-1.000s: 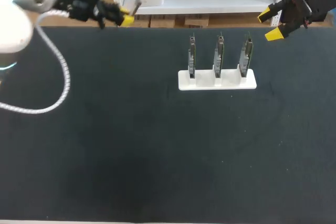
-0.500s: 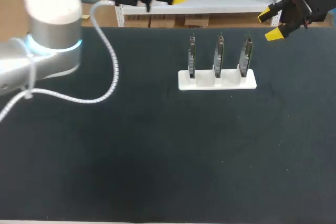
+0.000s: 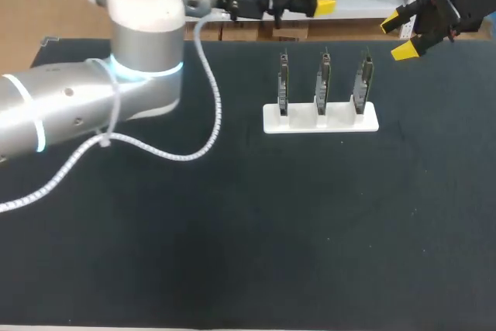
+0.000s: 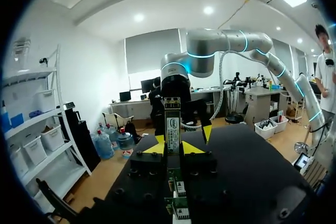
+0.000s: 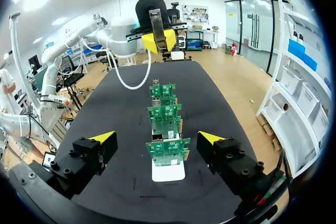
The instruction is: Pick up the optical module with the left hand, and insert it into the network port with the right hand.
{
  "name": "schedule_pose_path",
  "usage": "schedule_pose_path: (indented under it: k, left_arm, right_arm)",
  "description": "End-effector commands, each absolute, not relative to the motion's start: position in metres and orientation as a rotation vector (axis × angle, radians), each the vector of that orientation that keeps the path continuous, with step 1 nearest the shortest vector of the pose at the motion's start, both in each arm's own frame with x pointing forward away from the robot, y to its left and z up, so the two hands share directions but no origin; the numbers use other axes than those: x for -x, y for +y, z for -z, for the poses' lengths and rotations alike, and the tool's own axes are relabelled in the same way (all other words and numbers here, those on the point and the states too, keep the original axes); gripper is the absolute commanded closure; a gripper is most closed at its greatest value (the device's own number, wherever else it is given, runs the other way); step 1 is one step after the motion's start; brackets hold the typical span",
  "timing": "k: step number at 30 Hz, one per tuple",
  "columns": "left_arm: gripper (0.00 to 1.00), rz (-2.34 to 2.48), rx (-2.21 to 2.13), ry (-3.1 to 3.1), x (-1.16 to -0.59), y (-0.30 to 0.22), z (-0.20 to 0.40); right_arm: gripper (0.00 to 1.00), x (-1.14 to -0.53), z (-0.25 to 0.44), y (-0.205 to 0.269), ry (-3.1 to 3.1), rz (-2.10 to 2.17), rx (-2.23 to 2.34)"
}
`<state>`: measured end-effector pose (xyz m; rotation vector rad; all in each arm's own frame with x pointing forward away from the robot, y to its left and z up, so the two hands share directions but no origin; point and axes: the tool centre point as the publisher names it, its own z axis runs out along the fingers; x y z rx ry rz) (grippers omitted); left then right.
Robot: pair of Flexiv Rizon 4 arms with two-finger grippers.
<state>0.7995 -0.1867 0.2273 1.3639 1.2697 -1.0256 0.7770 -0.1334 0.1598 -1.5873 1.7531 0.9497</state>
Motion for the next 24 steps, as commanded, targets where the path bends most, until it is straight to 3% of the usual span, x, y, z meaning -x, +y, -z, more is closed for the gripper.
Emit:
schedule_pose_path:
  k: [1, 24]
  left_arm:
    - [1.0, 1.022, -1.316, 1.253, -0.799, -0.205, -0.219]
    - [1.0, 1.12, -1.259, 1.234, -0.804, -0.241, -0.196]
  right_arm:
    - [0.0, -0.775, -0.16, -0.133, 1.753, -0.945, 1.586]
    - [0.0, -0.775, -0.16, -0.133, 1.753, -0.945, 1.586]
